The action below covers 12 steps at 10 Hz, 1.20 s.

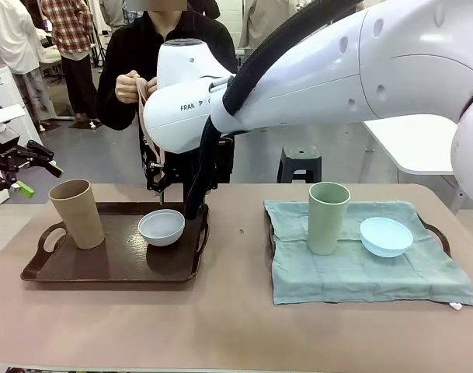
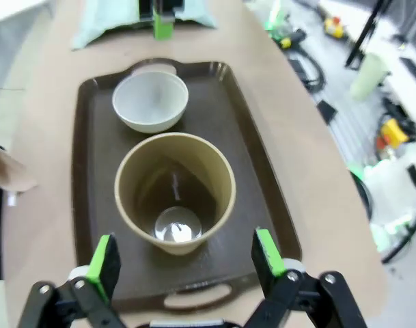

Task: Set up a tray with a mat and arrange the tableware.
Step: Pick up the Picnic Bowl and Reusable plastic cup from the Handle tray in front of the human's position and hold them in the air.

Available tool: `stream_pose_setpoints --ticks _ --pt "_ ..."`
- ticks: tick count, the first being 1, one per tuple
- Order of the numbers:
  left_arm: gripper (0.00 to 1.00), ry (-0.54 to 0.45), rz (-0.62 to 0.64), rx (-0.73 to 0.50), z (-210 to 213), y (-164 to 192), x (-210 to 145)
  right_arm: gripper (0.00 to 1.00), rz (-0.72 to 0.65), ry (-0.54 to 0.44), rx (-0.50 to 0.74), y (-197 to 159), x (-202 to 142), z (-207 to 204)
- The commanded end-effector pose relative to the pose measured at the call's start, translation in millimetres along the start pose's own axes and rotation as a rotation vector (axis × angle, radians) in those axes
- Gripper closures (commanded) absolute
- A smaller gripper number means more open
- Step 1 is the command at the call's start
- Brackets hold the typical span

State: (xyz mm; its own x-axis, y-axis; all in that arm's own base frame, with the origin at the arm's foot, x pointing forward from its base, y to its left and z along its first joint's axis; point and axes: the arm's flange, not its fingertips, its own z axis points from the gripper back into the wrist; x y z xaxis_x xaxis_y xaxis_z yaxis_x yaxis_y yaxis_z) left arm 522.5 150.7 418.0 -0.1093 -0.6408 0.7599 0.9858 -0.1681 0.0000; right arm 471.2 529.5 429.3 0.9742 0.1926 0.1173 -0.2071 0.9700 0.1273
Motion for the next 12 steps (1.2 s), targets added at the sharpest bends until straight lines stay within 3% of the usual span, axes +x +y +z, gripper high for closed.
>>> stream_pose_setpoints --ticks 1,6,8,12 --pt "0.0 0.018 0.0 0.037 -4 -9 9 0.0 0.0 0.002 0.0 0 -1 1" --pt "0.0 -0.005 0.003 0.009 -2 -1 0 0.0 0.017 -0.007 0.017 4 2 -2" --pt "0.0 0.019 0.042 0.007 -16 5 -13 0.0 0.032 -0.011 0.008 9 4 -9" --pt "0.0 -0.068 0.025 -0.031 -53 19 -39 0.0 0.061 -0.015 -0.028 15 6 -37"
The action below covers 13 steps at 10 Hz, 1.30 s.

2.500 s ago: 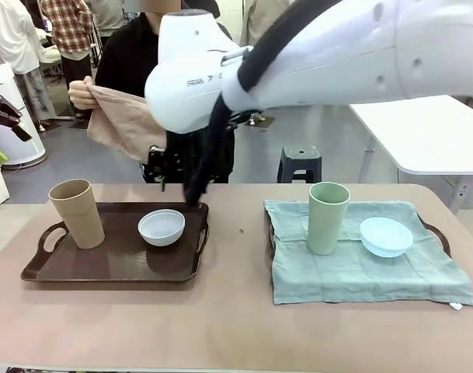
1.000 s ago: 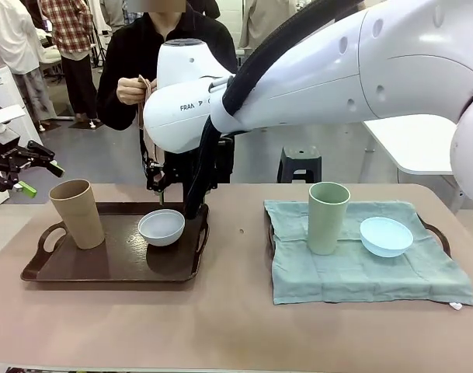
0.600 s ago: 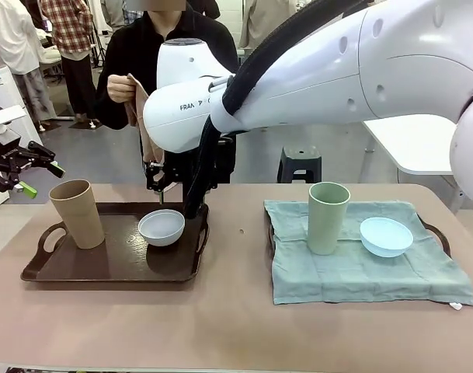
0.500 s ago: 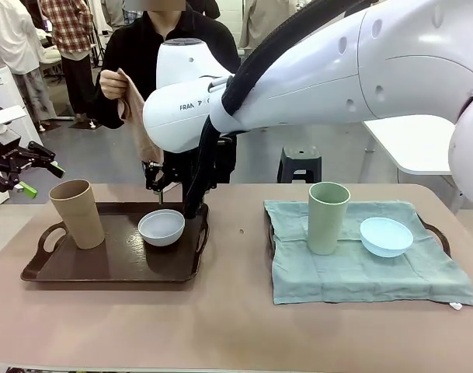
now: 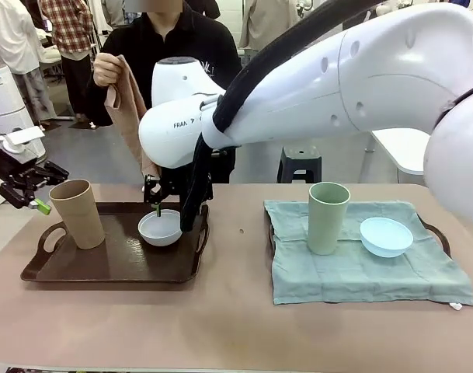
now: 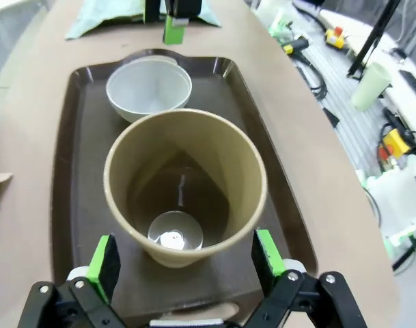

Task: Set up a tray with a mat and arrange the tableware.
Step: Pick up the Picnic Bowl and Reusable plastic cup from the Handle tray in front of the human's position and hold them in the air.

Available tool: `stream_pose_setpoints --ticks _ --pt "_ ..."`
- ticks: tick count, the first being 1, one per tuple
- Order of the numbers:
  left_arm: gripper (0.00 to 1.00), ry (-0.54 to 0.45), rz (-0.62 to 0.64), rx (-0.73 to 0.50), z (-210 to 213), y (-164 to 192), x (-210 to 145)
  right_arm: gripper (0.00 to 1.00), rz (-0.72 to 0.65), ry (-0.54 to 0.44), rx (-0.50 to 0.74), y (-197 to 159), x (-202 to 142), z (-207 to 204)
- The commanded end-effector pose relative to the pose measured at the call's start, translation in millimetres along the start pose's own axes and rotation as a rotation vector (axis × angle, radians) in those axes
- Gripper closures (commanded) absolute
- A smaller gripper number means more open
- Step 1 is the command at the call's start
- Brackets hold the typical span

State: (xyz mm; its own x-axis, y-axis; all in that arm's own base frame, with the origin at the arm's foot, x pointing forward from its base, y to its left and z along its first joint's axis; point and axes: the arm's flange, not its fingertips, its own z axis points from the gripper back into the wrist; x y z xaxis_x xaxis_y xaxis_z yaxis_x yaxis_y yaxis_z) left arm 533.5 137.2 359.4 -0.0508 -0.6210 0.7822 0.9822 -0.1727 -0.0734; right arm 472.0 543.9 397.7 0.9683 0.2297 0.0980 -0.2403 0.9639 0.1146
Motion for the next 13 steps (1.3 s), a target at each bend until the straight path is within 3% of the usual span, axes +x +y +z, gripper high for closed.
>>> stream_pose_setpoints --ticks 1,5,13 --pt "0.0 -0.043 -0.037 -0.002 -12 10 -4 0.0 0.033 -0.057 -0.019 4 8 -9" --pt "0.0 -0.082 -0.034 -0.055 -27 19 -17 0.0 0.092 -0.11 -0.003 5 17 -29" --pt "0.0 -0.09 -0.051 -0.069 -44 14 -22 0.0 0.06 -0.074 -0.018 1 32 -65"
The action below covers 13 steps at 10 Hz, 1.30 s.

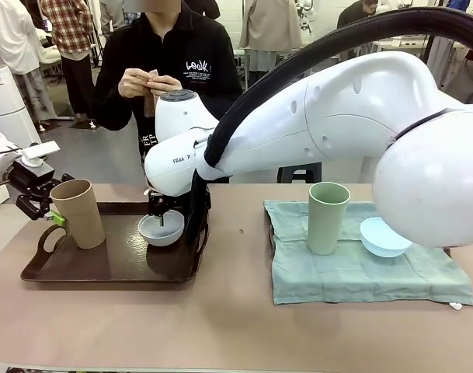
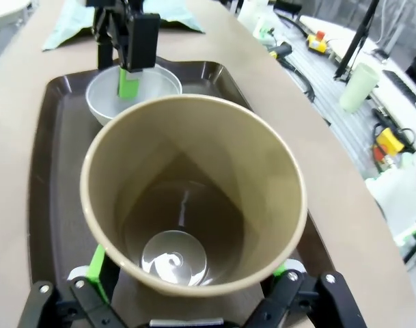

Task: Set up a tray with a mat and arrange the tableware.
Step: Pick up the Picnic Bowl and Reusable plastic cup from the Handle tray in front of the human's position and hold them in the air.

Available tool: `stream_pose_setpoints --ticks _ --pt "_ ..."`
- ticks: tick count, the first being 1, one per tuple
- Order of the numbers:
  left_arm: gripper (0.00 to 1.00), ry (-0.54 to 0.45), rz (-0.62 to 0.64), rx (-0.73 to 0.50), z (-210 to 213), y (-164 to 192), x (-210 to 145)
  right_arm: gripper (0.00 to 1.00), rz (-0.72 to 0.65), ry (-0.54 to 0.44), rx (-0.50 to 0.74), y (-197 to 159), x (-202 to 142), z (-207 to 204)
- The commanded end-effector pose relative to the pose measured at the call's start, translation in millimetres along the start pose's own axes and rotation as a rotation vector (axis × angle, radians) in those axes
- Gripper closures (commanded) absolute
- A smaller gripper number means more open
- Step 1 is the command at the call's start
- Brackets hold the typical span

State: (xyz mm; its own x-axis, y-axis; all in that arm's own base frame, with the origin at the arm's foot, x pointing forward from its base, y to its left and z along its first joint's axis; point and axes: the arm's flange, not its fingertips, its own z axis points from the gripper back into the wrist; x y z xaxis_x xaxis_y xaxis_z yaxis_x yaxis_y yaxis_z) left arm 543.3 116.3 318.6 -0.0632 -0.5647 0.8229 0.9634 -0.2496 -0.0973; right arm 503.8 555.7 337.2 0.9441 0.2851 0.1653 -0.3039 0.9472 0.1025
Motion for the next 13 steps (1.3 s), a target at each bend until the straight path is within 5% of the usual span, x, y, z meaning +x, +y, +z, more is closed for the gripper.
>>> stream_pose_setpoints --ticks 1,4,5,6,7,8,9,10,11,12,13 --pt "0.0 -0.029 -0.026 -0.007 -10 -3 -4 0.0 -0.01 -0.011 -0.013 2 4 -4" --pt "0.0 -0.047 -0.03 -0.031 -26 -2 -5 0.0 -0.01 -0.011 -0.004 -1 3 -6" --pt "0.0 -0.049 -0.03 -0.017 -28 -2 -7 0.07 0.012 -0.011 0.0 -1 3 -8" --pt "0.3 -0.048 -0.026 0.001 -29 -2 -7 0.58 0.021 -0.007 -0.002 -1 2 -8" --pt "0.58 -0.044 -0.032 0.014 -29 -2 -6 0.65 0.026 -0.006 -0.004 -1 2 -7" --pt "0.88 -0.044 -0.027 0.01 -31 -2 -5 1.0 0.028 -0.008 -0.005 -1 2 -8" --pt "1.0 -0.041 -0.027 0.007 -30 -1 -5 1.0 0.027 -0.009 -0.005 -2 3 -7" --pt "1.0 -0.041 -0.025 0.007 -30 0 -5 1.0 0.024 -0.009 -0.007 -3 3 -7" --pt "1.0 -0.035 -0.017 0.009 -29 1 -7 0.85 0.017 -0.006 -0.013 -3 4 -6" --pt "0.71 -0.043 -0.004 0.009 -28 2 -11 0.96 0.015 -0.004 -0.019 -4 3 -5" --pt "0.72 -0.037 0.003 0.014 -27 2 -13 1.0 0.011 -0.005 -0.022 -6 3 -4"
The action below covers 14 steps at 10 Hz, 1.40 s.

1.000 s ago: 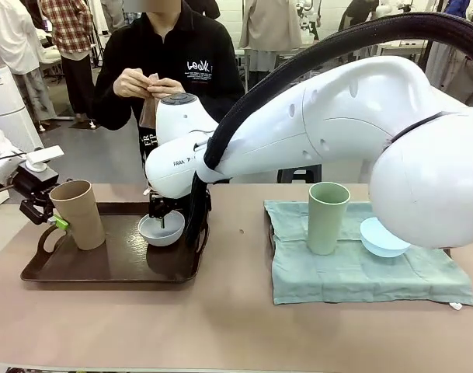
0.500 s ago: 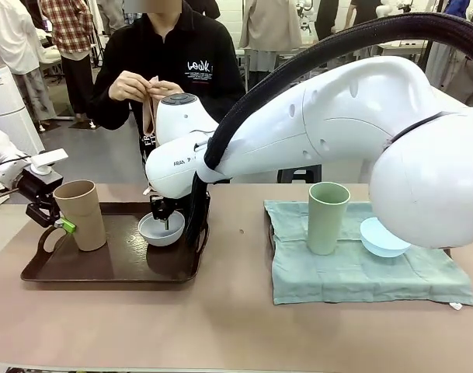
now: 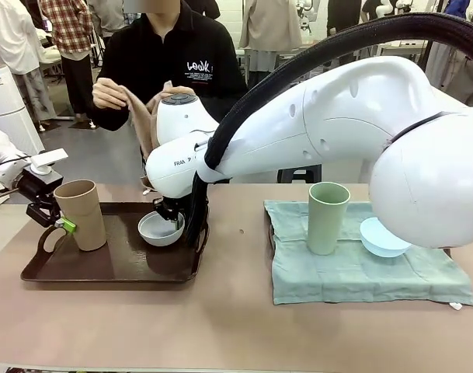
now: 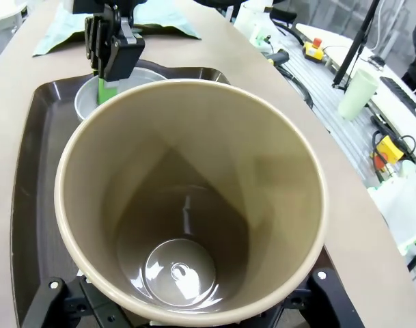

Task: Set up a tray with a mat and arrange the tableware.
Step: Pick up the Picnic Bowl and Reusable plastic cup from the Handle tray in front of the human's position and hold them in the air.

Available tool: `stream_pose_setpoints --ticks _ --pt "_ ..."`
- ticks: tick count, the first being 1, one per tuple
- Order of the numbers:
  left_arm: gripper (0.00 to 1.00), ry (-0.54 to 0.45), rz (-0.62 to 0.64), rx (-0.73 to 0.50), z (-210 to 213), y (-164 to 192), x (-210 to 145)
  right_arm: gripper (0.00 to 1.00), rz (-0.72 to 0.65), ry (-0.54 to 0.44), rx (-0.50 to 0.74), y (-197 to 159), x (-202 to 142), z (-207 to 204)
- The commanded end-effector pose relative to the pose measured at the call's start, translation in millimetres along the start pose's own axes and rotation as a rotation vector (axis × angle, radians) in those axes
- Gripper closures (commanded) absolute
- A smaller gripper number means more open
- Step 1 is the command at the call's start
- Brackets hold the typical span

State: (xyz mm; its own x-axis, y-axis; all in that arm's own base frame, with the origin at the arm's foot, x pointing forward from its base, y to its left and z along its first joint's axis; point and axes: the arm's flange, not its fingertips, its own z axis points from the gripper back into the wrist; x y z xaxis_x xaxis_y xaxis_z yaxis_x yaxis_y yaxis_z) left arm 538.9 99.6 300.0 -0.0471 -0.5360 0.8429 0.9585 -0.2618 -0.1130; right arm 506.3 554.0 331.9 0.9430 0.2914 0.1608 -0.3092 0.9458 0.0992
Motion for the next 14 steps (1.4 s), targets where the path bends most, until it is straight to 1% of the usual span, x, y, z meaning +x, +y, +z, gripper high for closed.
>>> stream_pose_setpoints --ticks 1,3,4,5,7,8,9,11,12,14 --pt "1.0 0.002 -0.002 0.037 -2 0 -6 1.0 -0.011 -0.01 -0.025 -5 1 3" --pt "1.0 0.014 -0.003 0.044 -2 -2 -3 1.0 -0.008 -0.017 -0.027 -9 -3 6" --pt "0.72 0.013 0.006 0.047 -1 -2 -2 1.0 -0.016 -0.001 -0.03 -14 -6 6" --pt "0.18 0.015 0.013 0.037 -1 -3 -2 1.0 -0.02 -0.006 -0.033 -19 -8 6" --pt "0.18 0.016 0.019 0.033 1 -7 7 1.0 -0.039 0.005 -0.018 -28 -15 12" --pt "0.18 0.018 0.02 0.059 8 -17 22 1.0 -0.039 -0.004 -0.006 -31 -23 29" --pt "0.18 0.018 0.011 0.091 20 -36 44 1.0 -0.036 -0.013 -0.004 -30 -35 56" --pt "0.18 0.045 -0.073 0.169 46 -81 96 1.0 -0.031 -0.064 0.001 -33 -59 122" --pt "0.18 0.056 -0.102 0.193 56 -98 119 1.0 -0.025 -0.092 0.011 -32 -70 150" --pt "0.18 0.07 -0.168 0.264 79 -137 162 1.0 0.016 -0.159 0.019 -28 -102 219"
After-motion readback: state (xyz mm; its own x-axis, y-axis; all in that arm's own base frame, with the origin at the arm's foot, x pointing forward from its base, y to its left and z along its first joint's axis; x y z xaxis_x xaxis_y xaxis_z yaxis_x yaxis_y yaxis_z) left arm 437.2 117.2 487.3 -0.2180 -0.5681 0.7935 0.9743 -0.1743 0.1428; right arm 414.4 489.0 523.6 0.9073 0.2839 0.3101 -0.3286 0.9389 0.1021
